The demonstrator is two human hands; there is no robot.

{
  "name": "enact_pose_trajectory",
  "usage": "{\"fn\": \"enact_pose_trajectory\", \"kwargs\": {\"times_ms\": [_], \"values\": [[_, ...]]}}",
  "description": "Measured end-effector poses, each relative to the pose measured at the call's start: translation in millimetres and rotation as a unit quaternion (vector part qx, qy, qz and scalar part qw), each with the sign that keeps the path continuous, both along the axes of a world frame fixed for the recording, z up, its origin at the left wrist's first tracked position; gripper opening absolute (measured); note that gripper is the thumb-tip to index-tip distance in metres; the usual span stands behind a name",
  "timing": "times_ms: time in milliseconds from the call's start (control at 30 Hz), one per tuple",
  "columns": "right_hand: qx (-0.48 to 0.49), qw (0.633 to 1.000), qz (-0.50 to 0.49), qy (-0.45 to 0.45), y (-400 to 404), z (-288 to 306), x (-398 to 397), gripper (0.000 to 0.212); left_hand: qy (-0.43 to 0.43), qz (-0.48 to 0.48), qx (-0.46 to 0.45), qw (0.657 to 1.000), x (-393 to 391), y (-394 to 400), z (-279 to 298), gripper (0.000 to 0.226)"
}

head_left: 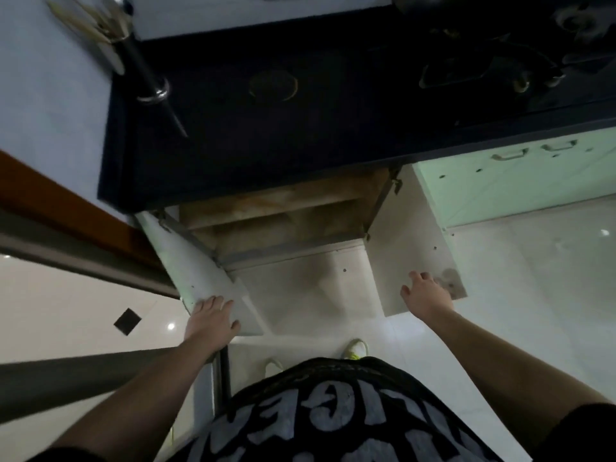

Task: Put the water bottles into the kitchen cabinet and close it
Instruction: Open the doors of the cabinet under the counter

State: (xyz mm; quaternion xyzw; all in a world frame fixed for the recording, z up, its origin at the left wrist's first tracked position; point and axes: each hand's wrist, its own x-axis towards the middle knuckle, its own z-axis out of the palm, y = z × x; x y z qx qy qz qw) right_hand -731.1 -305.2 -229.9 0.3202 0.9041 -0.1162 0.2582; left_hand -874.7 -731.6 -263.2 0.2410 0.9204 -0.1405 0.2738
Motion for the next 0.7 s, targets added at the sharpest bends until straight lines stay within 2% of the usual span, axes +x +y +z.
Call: {"fn": "enact_pose_trajectory", "kwargs": {"times_ms": [167, 300, 467, 700], "values": [[-0.040, 0.996, 0.077, 0.014, -81, 6, -35, 0.048, -0.035, 0.020, -0.025, 0.999, 5, -50, 14, 0.062], [-0.048, 0.988, 0.143, 0.026, -140, 14, -57, 0.047, -0.029, 0.049, -0.037, 0.998, 10, -101, 15, 0.063], [-0.043, 0.977, 0.202, 0.047, -195, 21, -73, 0.047, 0.009, 0.117, 0.007, 0.993, 13, -157, 22, 0.059], [-0.043, 0.977, 0.197, 0.071, -224, 35, -72, 0.048, -0.013, 0.166, 0.061, 0.984, -14, -140, 42, 0.047]]}}
